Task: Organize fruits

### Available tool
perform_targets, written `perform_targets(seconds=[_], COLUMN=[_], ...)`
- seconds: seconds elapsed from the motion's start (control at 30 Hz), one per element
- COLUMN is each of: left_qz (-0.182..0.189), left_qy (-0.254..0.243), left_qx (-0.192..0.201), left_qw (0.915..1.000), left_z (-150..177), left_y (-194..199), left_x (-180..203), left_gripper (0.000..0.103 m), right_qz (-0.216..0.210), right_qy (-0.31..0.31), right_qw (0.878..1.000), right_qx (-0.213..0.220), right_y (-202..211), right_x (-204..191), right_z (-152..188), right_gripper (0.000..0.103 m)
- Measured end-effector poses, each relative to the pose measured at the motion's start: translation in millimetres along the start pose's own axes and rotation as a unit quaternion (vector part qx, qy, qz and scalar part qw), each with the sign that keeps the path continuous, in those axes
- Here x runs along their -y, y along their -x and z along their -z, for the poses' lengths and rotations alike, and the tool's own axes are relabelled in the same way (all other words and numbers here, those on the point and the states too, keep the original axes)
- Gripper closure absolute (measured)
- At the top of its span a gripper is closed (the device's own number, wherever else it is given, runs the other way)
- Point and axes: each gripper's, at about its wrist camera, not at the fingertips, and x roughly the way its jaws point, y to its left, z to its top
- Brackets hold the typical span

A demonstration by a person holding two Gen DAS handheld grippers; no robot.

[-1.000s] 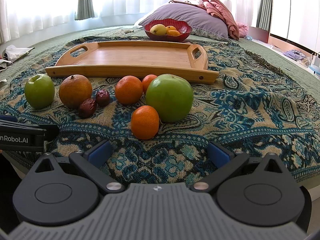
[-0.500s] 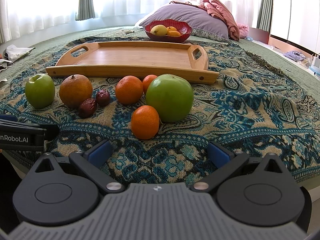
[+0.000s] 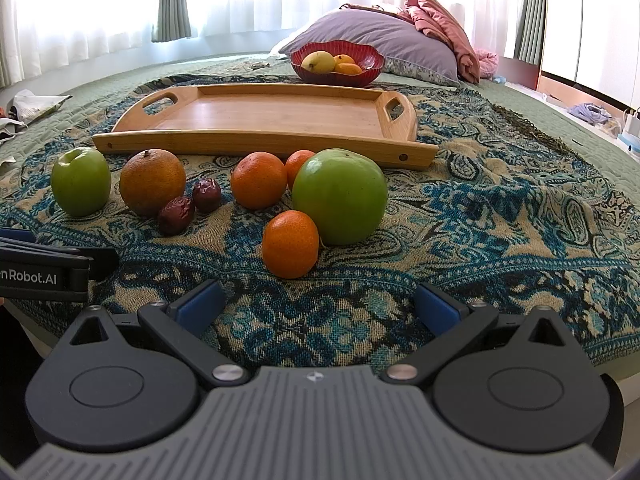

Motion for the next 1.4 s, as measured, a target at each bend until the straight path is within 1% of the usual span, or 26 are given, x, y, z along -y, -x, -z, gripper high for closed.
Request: perform_targets(seconds=[1.0,1.17,1.27,1.4], left_qz=[0.0,0.004,0.006,0.006], left_qy=[0.003,0.008,0.005,-0.002], left_qx=[0.001,0.002,0.009,0.031], left_qw=[1.0,1.0,0.9999,0.9995], left_z=[-1,-4,-1,5], left_y=[0,-4,-4,1], left_x=[-1,-4,-9,-5], left_gripper=[0.0,0.0,0.0,0.0], right_qz=[0.0,-0.002,-0.002,-0.002], right_qy=[0.001,0.003,0.002,0.002], right_qw=[1.0,1.0,1.0,1.0], right_qx=[0.005,0.014,0.018,0.028], right_y=[0,6,5,5], right_x=[1,0,1,2], right_z=[5,1,1,6], right_gripper=[0.0,0.0,0.0,0.0])
